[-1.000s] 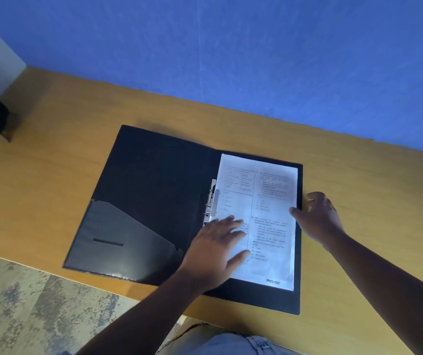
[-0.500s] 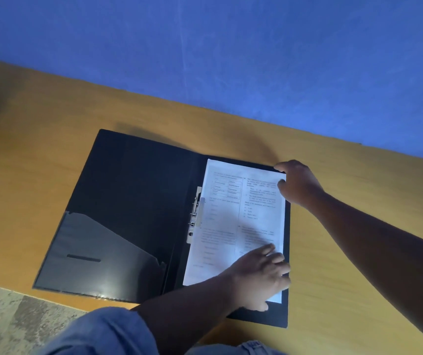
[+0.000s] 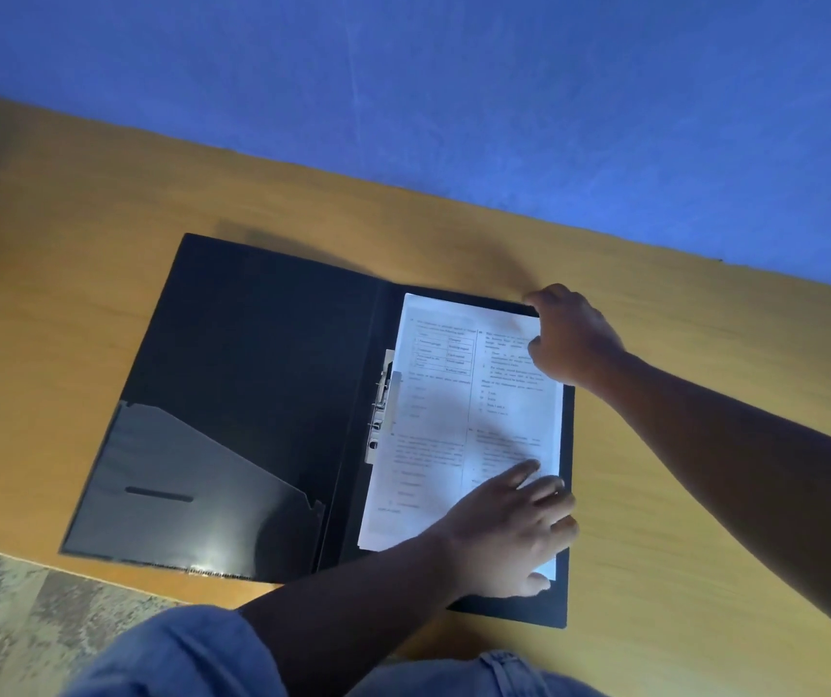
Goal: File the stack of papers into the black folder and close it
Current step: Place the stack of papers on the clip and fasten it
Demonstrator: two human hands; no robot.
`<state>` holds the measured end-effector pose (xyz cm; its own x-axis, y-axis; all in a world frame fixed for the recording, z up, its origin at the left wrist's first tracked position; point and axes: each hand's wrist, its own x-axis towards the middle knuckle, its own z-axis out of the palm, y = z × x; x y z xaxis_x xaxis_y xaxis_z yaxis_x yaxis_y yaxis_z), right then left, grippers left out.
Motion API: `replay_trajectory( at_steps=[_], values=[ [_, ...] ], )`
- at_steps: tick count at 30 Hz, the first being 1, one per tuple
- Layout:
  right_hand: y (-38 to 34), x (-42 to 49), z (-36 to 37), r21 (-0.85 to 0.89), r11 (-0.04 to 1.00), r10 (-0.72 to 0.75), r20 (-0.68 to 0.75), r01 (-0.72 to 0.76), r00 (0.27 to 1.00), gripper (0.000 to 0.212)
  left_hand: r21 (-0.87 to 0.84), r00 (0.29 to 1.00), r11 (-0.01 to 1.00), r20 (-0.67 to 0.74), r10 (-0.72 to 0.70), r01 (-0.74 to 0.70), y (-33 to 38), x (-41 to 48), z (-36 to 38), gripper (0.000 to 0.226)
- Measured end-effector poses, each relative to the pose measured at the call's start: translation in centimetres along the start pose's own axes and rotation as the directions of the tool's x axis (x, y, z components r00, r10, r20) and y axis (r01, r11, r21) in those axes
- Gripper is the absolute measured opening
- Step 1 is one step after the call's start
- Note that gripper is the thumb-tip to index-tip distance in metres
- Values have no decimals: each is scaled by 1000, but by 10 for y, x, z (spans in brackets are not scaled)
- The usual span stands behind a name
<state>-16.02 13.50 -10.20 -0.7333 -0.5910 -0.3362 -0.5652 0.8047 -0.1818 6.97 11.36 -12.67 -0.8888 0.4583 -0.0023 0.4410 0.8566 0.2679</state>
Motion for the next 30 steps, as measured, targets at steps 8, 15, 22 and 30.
replay_trajectory(
  at_steps=[8, 15, 22, 30],
  values=[
    [-53, 18, 2, 100, 982, -163, 13, 161, 987, 54, 9, 983, 989, 109, -148, 148, -39, -96, -18, 72],
    [-92, 31, 7, 23, 984, -178, 66, 177, 982, 67, -19, 939, 954, 184, -291, 300, -50, -145, -21, 75],
    [-106, 31, 15, -29, 977, -208, 50, 210, 977, 67, -12, 890, 893, 81, -448, 451, -55, -154, -24, 61],
    [-95, 30, 12, 91, 979, -187, 71, 181, 980, 69, 4, 892, 895, 74, -446, 447, -53, -155, -30, 68]
  ],
)
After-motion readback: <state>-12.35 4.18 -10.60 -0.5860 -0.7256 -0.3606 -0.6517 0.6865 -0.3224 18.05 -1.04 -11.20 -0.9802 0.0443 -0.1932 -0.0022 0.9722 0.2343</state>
